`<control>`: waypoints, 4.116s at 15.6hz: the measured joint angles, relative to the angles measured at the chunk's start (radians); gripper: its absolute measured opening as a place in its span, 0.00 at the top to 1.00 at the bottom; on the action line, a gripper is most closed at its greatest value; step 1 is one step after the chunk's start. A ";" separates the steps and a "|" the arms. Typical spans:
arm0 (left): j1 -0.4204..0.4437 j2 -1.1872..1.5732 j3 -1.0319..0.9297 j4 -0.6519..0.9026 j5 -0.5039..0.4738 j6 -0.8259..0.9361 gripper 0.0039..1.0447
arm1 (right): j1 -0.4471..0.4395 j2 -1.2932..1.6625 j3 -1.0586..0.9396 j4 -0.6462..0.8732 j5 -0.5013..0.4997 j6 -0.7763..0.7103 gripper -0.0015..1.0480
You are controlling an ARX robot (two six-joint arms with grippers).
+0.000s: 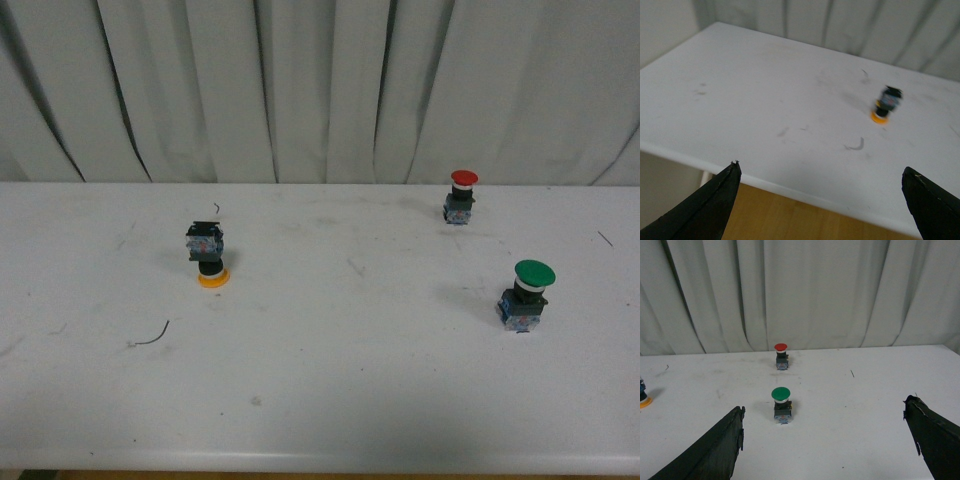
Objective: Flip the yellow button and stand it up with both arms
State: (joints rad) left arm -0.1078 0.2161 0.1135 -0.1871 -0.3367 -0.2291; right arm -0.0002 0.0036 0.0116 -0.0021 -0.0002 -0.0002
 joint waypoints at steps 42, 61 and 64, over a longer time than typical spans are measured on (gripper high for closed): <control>-0.062 2.006 1.270 0.240 0.278 0.186 0.66 | 0.000 0.000 0.000 -0.001 0.000 0.000 0.06; -0.208 1.417 0.653 1.197 0.800 -0.609 0.66 | 0.000 0.000 0.000 -0.001 0.000 0.000 0.06; -0.198 1.447 0.605 1.334 0.790 -0.771 0.66 | 0.000 0.000 0.000 -0.001 0.000 0.000 0.06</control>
State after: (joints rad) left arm -0.3054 1.6630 0.7181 1.1473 0.4538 -1.0004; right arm -0.0002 0.0036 0.0116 -0.0032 -0.0002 -0.0002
